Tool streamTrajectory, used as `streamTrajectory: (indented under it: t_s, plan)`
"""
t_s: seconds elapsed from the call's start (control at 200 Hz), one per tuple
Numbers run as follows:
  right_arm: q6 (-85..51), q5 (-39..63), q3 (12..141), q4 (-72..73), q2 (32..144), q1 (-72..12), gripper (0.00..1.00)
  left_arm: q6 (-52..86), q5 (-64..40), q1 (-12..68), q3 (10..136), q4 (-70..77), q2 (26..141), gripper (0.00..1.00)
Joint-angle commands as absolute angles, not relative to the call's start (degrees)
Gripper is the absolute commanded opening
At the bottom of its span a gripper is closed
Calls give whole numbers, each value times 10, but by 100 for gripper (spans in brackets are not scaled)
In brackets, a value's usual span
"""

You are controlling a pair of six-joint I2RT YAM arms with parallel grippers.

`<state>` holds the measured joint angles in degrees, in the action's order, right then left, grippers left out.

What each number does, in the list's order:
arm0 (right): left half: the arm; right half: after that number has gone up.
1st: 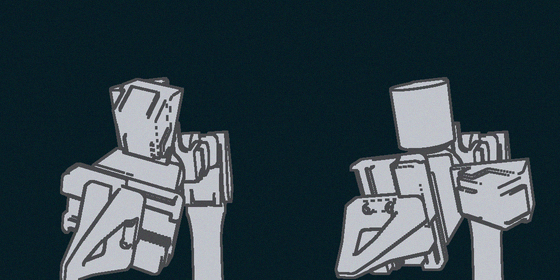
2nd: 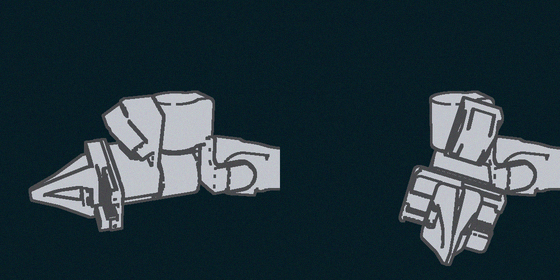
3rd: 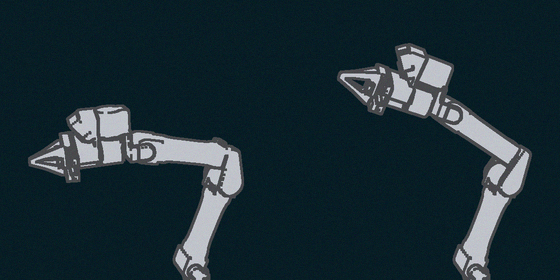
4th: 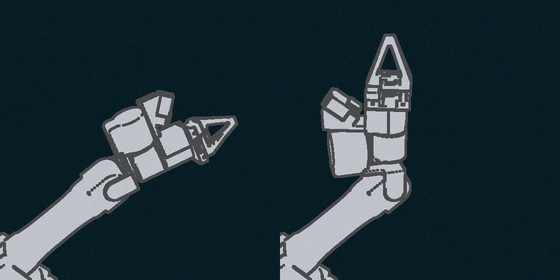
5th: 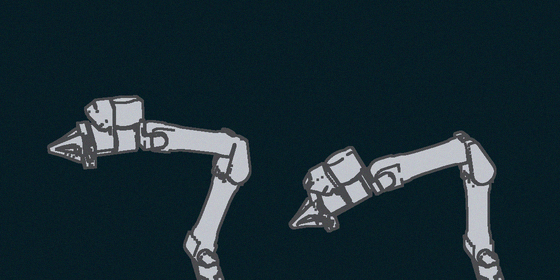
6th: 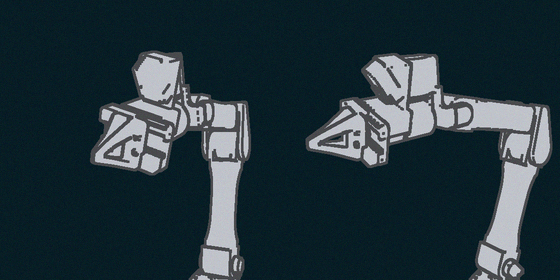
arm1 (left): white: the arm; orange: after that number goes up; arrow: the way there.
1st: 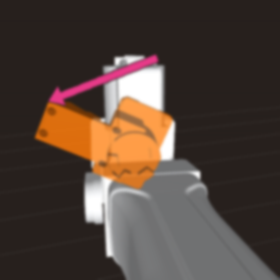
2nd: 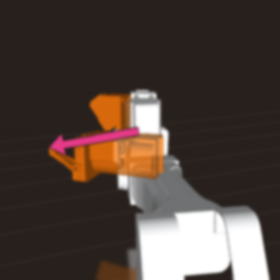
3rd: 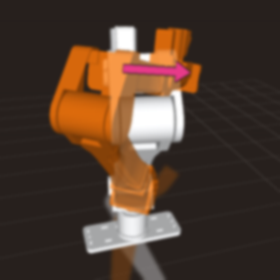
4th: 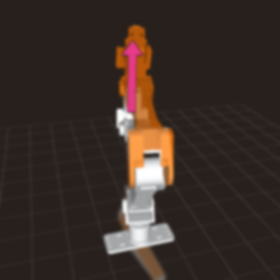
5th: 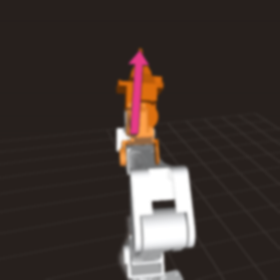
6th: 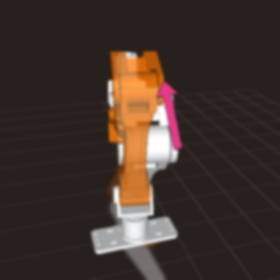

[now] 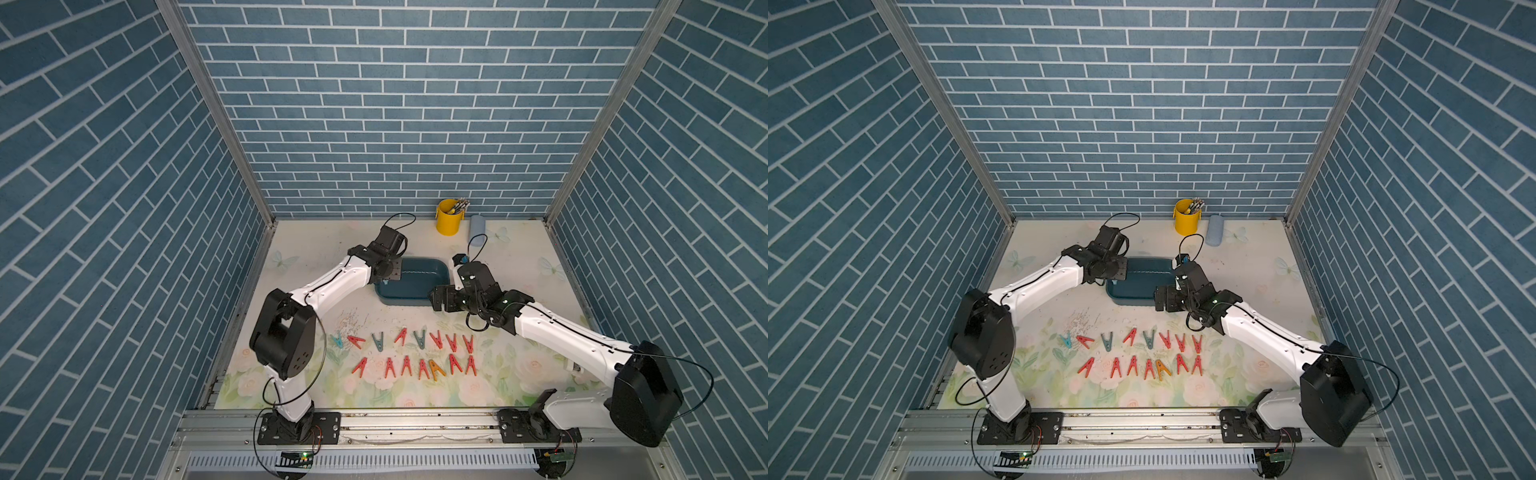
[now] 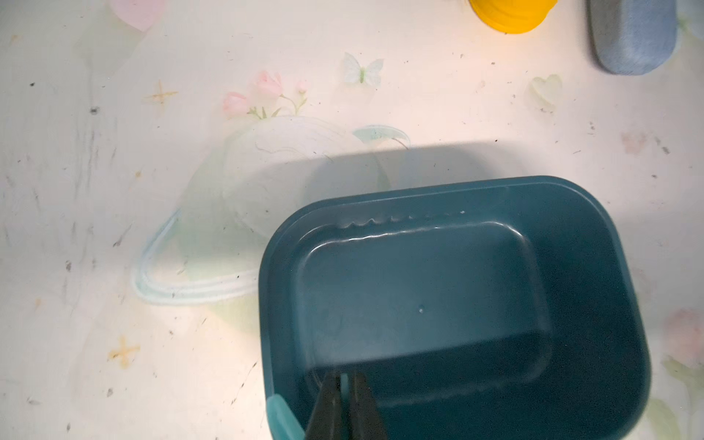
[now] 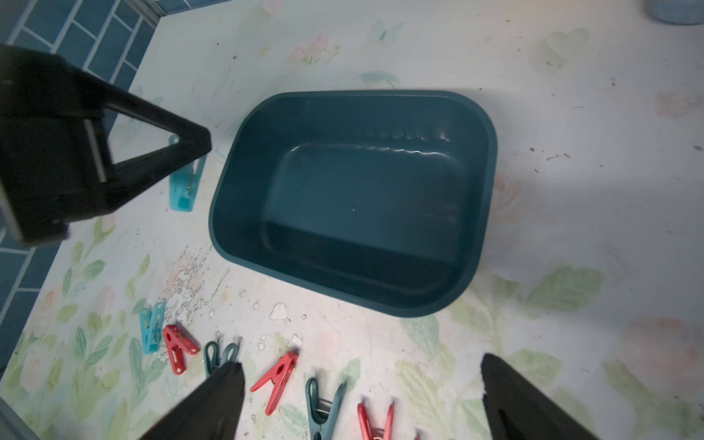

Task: Take the clothespins out of the storage box
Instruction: Pick up the clothespin from the storage box, then place the clothespin at the center of the board.

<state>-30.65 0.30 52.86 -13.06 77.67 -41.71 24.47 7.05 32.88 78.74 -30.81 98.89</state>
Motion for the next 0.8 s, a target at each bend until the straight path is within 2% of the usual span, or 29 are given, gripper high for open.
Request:
streamTrajectory:
  t_s: [0.0, 0.27, 0.515, 0.795]
  plan:
    - [-277, 38, 548, -100, 790, -416, 99, 290, 73, 329, 728, -318, 939, 7]
    - [-268, 83, 560, -79, 819, -417, 99, 380, 73, 362, 560, -311, 787, 7]
    - [-267, 93, 566, -76, 828, -417, 99, 490, 73, 436, 424, -281, 670, 8]
    - [-272, 92, 561, -80, 821, -417, 99, 616, 93, 546, 331, -244, 635, 9]
